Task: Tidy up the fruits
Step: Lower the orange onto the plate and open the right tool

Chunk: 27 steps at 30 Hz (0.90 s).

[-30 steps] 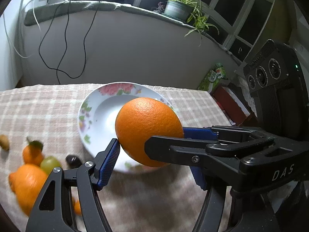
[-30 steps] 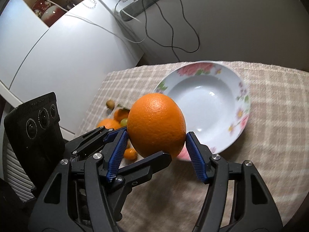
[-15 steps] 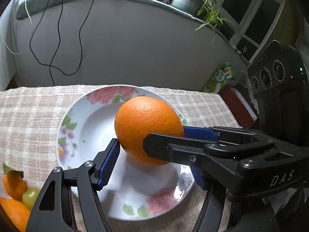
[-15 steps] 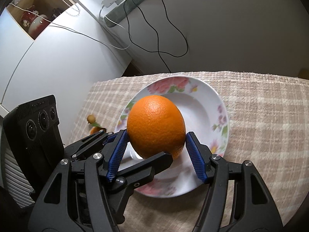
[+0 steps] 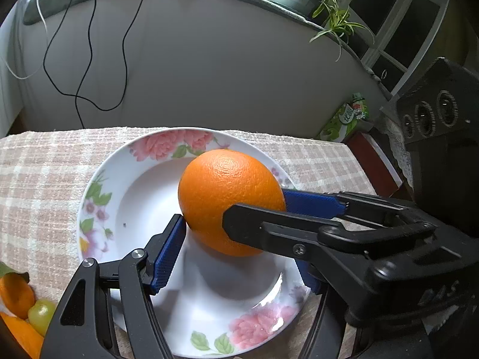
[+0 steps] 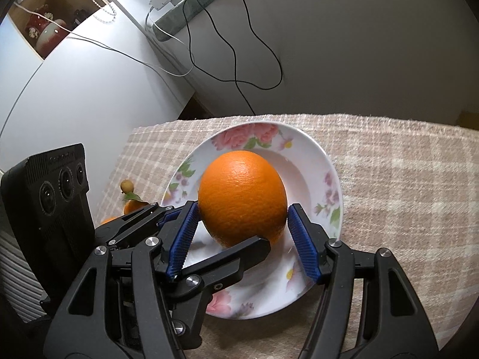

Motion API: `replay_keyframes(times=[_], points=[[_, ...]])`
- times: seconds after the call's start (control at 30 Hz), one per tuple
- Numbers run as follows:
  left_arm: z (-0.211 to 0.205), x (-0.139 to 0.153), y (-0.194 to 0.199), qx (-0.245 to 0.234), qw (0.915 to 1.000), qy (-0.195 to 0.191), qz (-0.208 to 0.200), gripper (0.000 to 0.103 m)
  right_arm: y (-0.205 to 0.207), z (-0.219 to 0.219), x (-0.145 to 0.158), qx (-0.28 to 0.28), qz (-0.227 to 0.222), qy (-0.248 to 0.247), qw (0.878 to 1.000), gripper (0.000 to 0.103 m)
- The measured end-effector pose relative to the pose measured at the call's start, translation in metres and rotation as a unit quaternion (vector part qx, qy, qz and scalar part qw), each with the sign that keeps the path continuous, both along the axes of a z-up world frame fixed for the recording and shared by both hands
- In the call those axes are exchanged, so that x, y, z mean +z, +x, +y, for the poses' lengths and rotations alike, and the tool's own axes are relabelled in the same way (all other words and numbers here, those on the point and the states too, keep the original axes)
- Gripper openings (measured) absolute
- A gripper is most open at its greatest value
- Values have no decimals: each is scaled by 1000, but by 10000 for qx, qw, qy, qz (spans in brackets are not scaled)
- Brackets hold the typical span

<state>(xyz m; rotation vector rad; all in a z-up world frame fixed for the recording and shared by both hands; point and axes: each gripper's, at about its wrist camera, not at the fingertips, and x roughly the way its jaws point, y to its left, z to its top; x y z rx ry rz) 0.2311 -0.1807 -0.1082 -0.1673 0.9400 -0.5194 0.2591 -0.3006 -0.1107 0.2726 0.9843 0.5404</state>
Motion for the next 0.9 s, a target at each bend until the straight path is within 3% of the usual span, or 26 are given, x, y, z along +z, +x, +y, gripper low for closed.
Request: replay_keyframes(times=[0.1,0.17,0.7,0.9], points=[[-1,0,-2,-17,10000,77,16,68,-2,1,6,-62,-119,-142,9998,81],[-3,0,-4,-34,9999,115,3,68,-4,2,10,-97,-183,-249,9995,83],[26,16,-44,-95,9995,219,-223,68,-35,4,46,-434,-622,-654,9950,84],[56,31,-77,-22,9986,154,-500,68,-66,17,63,-430,-1151,-793,9892,84]])
